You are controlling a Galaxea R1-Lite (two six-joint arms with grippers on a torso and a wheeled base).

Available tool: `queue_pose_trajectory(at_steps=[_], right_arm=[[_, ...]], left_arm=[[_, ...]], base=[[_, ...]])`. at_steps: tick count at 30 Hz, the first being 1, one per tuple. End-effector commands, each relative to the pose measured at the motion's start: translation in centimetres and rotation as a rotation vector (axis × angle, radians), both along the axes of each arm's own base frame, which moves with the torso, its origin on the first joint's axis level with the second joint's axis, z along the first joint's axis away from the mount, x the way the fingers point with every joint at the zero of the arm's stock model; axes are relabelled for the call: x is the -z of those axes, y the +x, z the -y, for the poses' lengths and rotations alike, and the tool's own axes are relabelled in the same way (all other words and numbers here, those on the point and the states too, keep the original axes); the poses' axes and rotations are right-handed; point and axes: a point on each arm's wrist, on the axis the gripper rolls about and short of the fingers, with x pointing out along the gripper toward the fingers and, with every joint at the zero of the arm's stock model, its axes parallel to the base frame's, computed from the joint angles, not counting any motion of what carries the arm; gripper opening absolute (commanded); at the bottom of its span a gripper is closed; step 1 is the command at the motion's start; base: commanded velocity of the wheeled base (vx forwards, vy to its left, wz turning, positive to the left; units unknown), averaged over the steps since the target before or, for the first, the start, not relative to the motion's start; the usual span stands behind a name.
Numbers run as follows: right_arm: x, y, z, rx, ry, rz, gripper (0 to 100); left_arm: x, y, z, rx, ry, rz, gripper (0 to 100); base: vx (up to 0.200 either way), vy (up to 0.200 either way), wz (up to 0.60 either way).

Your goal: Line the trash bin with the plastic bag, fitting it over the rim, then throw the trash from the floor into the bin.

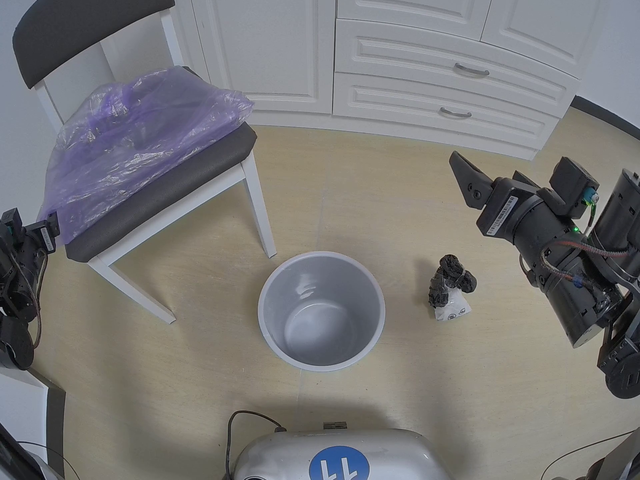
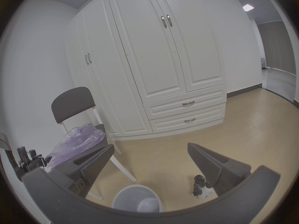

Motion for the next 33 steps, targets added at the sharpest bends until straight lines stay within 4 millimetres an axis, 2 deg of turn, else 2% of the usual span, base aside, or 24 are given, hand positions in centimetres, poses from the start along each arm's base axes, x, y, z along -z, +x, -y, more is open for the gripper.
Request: queue_pose_trajectory(at_steps=[1, 9, 26, 27, 33], right_arm=[[-0.1, 0.0, 0.0, 0.000, 0.004, 0.003, 100], [0.2, 0.4, -0.4, -0.001, 0.016, 0.019, 100], [0.7, 0.9, -0.9, 0.001, 0.023, 0.027, 100], [0.7, 0.9, -0.9, 0.003, 0.021, 0.026, 100], [0.8, 0.9, -0.9, 0.000, 0.019, 0.024, 100]], left_arm=[[-1.0, -0.6, 0.1, -0.007, 0.014, 0.039, 100], [-3.0, -1.1, 0.2, -0.027, 0.045, 0.127, 100], [-3.4, -0.7, 0.1, -0.033, 0.051, 0.153, 100], [-3.5, -0.7, 0.1, -0.033, 0.052, 0.157, 0], [-3.4, -0.7, 0.4, -0.024, 0.051, 0.159, 0]], base=[[0.000, 0.000, 0.00], [0.000, 0.000, 0.00], [0.000, 0.000, 0.00], [0.000, 0.000, 0.00], [0.000, 0.000, 0.00]])
